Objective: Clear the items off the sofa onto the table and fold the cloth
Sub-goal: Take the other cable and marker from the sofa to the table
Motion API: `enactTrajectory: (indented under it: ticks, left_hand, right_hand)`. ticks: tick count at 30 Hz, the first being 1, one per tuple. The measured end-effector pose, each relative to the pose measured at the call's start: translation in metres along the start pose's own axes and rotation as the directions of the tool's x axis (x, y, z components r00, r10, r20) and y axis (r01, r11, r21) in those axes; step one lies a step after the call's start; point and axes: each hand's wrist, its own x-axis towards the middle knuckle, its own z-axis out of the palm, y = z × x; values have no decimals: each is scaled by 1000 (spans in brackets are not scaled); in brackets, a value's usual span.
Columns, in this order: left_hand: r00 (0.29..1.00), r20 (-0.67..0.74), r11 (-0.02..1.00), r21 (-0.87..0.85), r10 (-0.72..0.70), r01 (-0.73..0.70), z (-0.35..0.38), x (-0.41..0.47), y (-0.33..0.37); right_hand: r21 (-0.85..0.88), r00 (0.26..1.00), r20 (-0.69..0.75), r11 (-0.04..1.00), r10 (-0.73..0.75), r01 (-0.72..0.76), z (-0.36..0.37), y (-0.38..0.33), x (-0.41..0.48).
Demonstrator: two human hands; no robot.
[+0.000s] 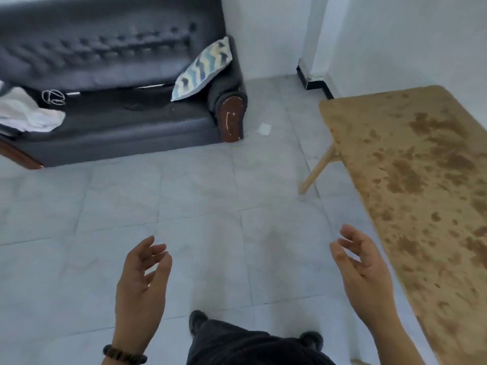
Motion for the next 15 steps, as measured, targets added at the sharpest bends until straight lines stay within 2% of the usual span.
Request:
enactTrajectory:
  ticks: [5,9,15]
  left_hand:
    - [981,-160,990,-105,-112,96,-110,66,-43]
    - [954,-255,984,-118,-161,135,-182,122,-67]
    - [937,-299,983,-84,-181,163,-243,222,-83]
  right_hand:
    - [-62,984,163,994,-76,87,141,-56,2]
    - [-116,948,280,975,-150,189,244,-104,6]
    - [-141,916,378,969,-138,204,365,-148,33]
